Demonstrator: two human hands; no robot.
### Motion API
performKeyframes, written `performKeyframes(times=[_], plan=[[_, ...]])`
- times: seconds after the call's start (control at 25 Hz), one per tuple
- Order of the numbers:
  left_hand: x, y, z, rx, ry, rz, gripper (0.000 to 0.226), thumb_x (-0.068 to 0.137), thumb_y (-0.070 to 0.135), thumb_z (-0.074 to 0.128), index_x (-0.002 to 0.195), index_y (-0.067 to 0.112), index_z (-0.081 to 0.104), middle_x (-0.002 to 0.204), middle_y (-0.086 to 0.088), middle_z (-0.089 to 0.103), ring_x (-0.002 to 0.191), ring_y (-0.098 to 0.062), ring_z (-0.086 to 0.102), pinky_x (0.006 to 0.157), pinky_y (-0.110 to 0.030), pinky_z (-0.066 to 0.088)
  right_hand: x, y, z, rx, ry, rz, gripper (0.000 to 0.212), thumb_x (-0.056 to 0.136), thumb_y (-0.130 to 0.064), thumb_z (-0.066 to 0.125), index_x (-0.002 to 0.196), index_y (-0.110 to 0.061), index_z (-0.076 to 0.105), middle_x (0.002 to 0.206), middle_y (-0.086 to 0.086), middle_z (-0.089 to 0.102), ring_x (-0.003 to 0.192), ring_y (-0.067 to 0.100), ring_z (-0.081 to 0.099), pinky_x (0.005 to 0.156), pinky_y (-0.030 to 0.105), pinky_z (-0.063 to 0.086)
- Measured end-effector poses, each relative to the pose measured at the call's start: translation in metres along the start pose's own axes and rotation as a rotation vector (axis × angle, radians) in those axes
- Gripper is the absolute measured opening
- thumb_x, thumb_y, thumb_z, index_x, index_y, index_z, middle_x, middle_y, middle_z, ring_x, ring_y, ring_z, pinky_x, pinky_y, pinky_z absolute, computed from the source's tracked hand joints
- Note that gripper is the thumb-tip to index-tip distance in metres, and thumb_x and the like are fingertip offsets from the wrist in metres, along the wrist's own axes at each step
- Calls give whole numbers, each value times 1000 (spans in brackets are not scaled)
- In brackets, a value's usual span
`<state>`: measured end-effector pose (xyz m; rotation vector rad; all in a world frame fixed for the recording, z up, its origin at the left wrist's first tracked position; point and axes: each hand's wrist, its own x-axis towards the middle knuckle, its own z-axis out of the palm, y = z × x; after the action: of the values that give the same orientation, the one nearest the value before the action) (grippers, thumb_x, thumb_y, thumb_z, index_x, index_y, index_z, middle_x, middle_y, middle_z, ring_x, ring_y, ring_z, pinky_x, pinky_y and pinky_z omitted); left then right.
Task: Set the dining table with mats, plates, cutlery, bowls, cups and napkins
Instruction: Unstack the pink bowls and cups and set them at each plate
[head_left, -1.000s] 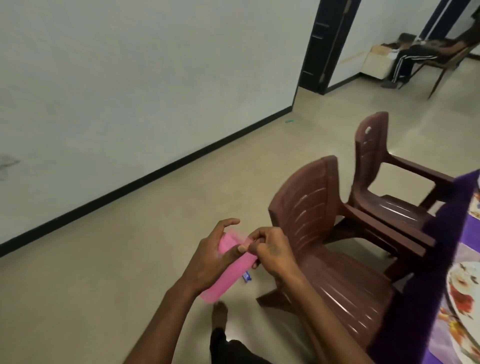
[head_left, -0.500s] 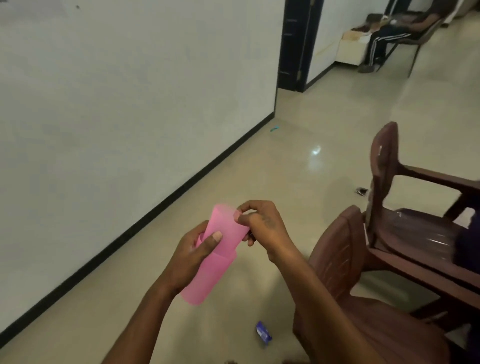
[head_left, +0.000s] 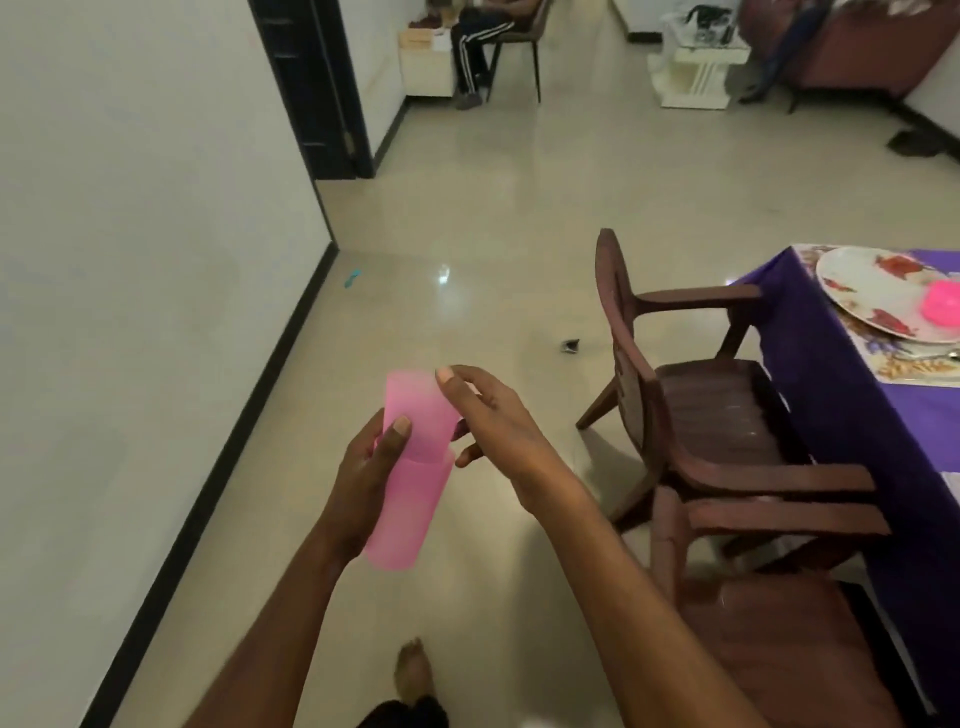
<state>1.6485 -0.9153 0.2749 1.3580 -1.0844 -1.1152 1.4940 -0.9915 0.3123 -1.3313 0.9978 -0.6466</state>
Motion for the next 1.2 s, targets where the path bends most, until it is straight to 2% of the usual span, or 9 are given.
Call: performKeyframes(times=[0.12,0.28,0.44,0.6,0.64,0.88,0.96,1.08,1.2], plan=[[110,22,-43,-64,-121,26,48,99,48,44,138,23,57,125,-10,70,108,-35,70,84,-59,59,79,-44,9,-113,81,-25,75,85,-69,64,147,-35,41,128,-6,58,104,9,64,75,28,59],[198,40,-51,-55,-239,23,47,100,45,44,139,21,55,128,-10,69,112,-32,69,88,-54,59,145,-70,-1,-164,257,-42,83,77,-72,70,146,-37,40,128,-12,58,109,8,61,91,42,59],[300,37,-66,-49,-281,34,55,94,58,47,136,24,58,125,-12,69,110,-35,69,89,-66,55,233,-86,-18,-279,369,-60,77,78,-75,66,143,-40,43,121,-18,61,101,5,62,89,37,58],[425,20,-66,-25,-342,-30,59,92,65,46,135,26,59,124,-11,70,109,-36,69,87,-64,57,346,-90,-55,-366,403,-45,77,83,-75,60,147,-37,39,124,-17,60,94,4,62,76,21,49],[427,23,-65,-12,-345,-30,61,91,67,46,135,27,60,123,-11,70,108,-36,70,86,-62,58,347,-90,-58,-384,398,-41,77,84,-75,59,148,-36,39,126,-16,60,92,3,61,74,18,46],[665,74,-3,-31,-487,-65,59,93,64,46,135,25,60,123,-13,70,105,-39,70,78,-52,58,530,-149,-193,-404,543,-15,79,83,-79,54,148,-37,36,119,-19,58,87,2,60,71,20,44],[696,84,18,-71,-537,-91,57,96,60,43,136,23,60,124,-14,70,106,-42,68,79,-54,57,545,-159,-218,-400,604,1,81,82,-81,52,148,-38,35,121,-18,59,88,4,61,74,23,47],[789,81,82,-81,-699,-99,57,96,57,43,137,21,59,125,-16,69,107,-43,68,80,-52,57,591,-159,-291,-335,812,42,81,83,-81,52,149,-37,34,125,-12,64,92,10,64,75,27,52],[844,89,131,-100,-814,-128,54,95,53,44,133,19,60,119,-18,71,98,-42,70,70,-46,59,618,-156,-344,-276,937,90,82,84,-79,52,150,-35,34,128,-10,63,101,15,63,79,26,47]])
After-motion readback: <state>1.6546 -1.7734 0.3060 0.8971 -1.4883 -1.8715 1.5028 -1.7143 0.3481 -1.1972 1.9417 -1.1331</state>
